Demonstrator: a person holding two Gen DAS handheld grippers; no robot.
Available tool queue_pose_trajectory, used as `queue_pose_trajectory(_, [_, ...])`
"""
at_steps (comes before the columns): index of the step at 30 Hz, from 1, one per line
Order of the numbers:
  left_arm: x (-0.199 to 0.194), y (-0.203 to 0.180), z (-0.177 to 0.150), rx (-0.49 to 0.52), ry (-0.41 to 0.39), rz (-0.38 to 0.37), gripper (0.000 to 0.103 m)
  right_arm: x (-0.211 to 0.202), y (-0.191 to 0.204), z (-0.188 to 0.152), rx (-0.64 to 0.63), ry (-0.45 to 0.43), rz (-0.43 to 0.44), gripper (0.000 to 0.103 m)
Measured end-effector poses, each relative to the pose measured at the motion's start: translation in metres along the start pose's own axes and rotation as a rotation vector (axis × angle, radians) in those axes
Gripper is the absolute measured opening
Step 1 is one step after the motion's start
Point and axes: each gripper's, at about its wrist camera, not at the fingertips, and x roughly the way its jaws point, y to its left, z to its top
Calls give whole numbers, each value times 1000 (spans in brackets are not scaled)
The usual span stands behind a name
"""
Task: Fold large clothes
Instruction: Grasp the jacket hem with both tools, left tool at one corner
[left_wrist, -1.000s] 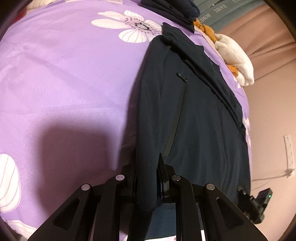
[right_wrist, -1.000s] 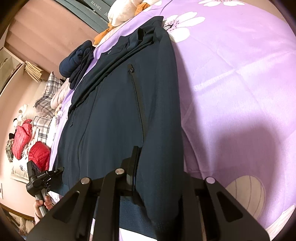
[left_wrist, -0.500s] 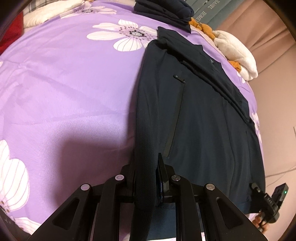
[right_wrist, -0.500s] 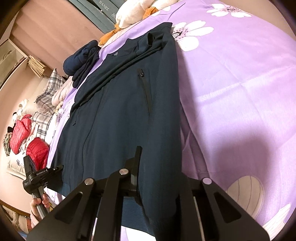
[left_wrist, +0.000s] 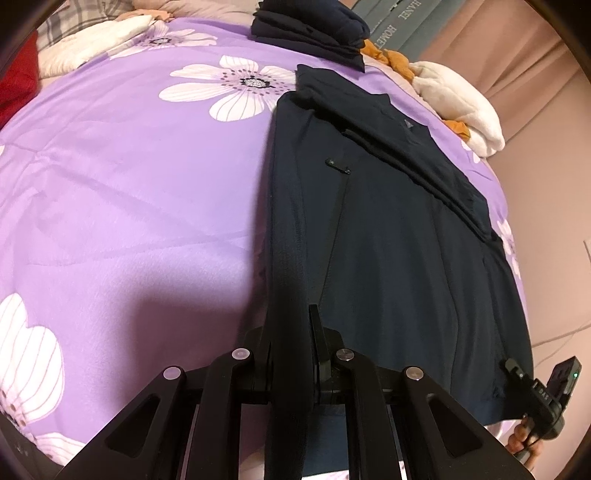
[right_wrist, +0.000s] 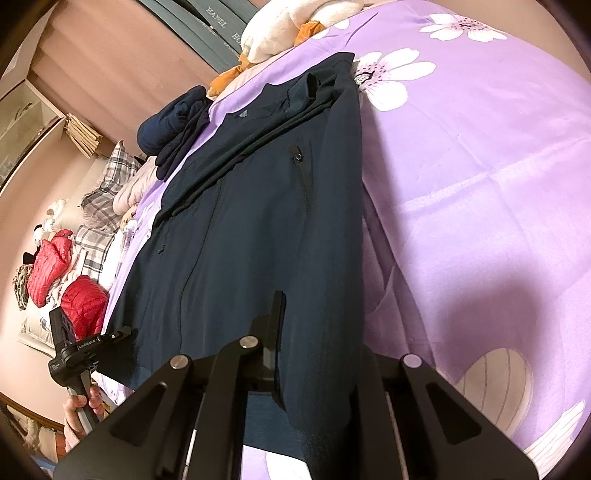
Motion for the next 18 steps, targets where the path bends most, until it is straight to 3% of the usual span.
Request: queue_pose_trajectory(18, [-14, -9, -2, 44, -36, -53, 10, -5, 7, 6, -14, -25, 56, 9])
